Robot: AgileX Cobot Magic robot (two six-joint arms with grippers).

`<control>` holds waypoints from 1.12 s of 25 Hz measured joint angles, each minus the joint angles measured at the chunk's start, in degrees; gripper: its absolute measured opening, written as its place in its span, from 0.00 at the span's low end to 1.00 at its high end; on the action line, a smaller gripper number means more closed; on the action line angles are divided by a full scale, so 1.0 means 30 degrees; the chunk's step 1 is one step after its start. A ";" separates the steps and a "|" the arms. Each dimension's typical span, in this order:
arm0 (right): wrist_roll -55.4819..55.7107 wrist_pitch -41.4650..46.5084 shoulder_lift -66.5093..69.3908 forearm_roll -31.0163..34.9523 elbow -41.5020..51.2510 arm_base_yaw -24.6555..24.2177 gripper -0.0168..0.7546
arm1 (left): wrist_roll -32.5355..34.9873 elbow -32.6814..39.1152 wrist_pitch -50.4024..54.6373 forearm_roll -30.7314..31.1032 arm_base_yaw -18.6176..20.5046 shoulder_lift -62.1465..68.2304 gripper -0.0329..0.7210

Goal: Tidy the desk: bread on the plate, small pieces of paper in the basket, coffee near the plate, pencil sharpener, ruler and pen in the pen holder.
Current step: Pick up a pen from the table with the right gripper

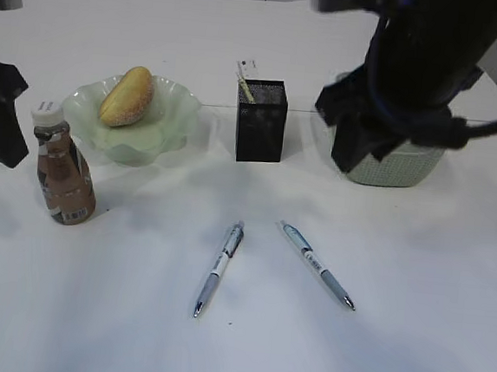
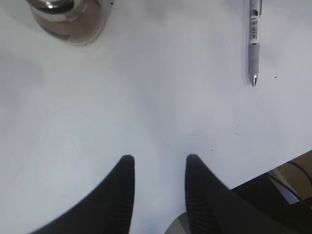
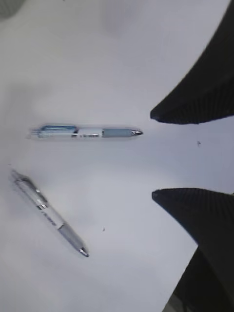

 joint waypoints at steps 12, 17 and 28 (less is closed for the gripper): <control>0.0621 -0.1246 0.2604 -0.1557 0.2169 0.0420 0.48 | 0.0000 0.0000 0.0000 0.0000 0.0000 0.0000 0.37; 0.0621 -0.2991 0.4154 -0.1625 0.2201 0.0420 0.48 | 0.0000 0.0000 0.0000 0.0000 0.0000 0.0000 0.37; 0.0621 -0.5427 0.6480 -0.1728 0.1494 0.0420 0.48 | 0.0000 0.0000 0.0000 0.0000 0.0000 0.0000 0.37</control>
